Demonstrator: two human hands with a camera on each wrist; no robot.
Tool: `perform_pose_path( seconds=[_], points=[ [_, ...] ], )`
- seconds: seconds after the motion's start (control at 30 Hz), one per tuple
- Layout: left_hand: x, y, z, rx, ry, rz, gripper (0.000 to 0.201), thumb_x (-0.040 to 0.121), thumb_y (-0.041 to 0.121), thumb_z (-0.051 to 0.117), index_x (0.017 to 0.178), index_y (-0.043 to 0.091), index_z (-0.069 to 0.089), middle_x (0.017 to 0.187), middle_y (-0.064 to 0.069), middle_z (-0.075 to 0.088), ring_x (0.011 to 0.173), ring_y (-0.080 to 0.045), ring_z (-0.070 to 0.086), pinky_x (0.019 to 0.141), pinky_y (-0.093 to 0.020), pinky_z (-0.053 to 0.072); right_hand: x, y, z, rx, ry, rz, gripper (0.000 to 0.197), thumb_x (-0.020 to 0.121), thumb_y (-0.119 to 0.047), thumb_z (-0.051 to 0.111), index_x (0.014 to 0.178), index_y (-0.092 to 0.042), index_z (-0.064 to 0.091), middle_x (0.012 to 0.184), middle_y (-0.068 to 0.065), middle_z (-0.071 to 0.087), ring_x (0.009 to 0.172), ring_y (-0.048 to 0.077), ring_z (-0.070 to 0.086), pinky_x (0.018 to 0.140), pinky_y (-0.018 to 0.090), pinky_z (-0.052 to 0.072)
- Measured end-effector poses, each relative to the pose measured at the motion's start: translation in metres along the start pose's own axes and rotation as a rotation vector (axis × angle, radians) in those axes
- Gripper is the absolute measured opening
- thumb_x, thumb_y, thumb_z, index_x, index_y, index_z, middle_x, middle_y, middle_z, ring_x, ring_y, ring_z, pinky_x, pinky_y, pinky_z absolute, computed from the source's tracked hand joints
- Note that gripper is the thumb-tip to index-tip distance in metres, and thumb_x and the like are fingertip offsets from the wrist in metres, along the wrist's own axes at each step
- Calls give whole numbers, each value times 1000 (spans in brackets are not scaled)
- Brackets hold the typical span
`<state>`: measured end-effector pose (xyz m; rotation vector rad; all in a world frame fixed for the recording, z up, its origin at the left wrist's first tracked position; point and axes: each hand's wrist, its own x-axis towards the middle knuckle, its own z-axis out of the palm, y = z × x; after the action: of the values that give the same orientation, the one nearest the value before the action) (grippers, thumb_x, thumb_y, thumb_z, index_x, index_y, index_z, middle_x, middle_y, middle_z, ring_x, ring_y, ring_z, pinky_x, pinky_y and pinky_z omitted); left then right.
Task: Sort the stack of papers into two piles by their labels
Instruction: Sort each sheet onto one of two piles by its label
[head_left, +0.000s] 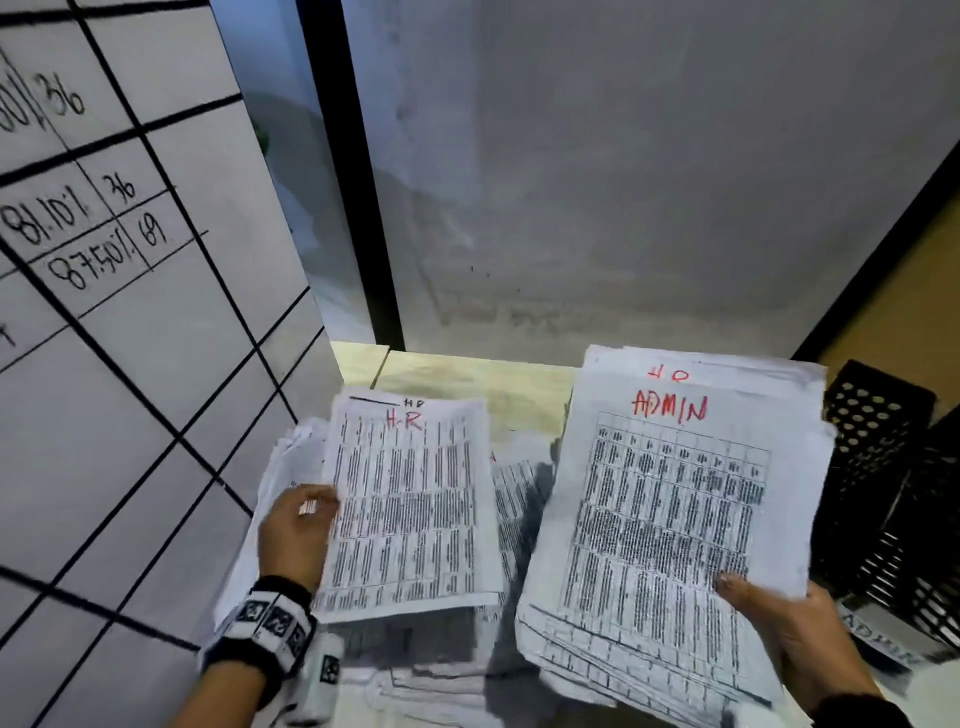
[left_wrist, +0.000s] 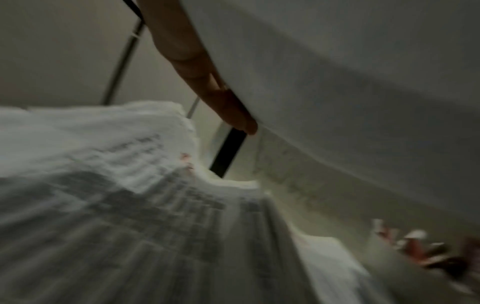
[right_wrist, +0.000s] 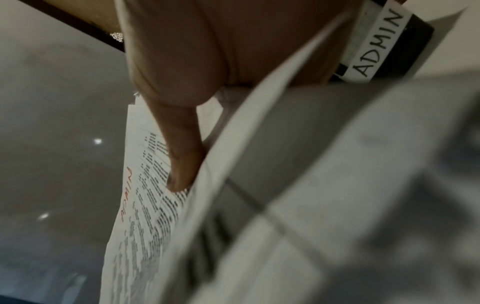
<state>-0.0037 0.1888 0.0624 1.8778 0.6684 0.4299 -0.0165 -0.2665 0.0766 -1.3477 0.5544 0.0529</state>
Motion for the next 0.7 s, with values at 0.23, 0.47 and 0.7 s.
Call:
perform_pose_path(
  seconds=[0.23,0.47,0.7],
  points=[
    [43,-62,-36,438,-119,-103,26,85,-3,61,111,-1,66,113,-19,66,90,-29,62,86,-31,43,-8,0,8,-89,-22,-9,64,39,-13,86,97,5,65,95,30,70,82,38,67,70,38,56],
    [-3,-9,29,513,-276,292,51,89,32,64,134,14,48,143,-4,45,129,-23,44,108,-44,36,-14,1,18,-99,-75,-11,58,37,-10,83,88,10,64,70,20,68,70,32,61,71,38,50],
    [-82,69,99,-92,-464,134,20,80,25,76,94,16,65,91,1,66,74,-7,60,63,-13,49,-16,-2,23,-136,-85,1,27,63,11,76,85,7,61,69,20,63,66,30,59,66,38,53]
  ],
)
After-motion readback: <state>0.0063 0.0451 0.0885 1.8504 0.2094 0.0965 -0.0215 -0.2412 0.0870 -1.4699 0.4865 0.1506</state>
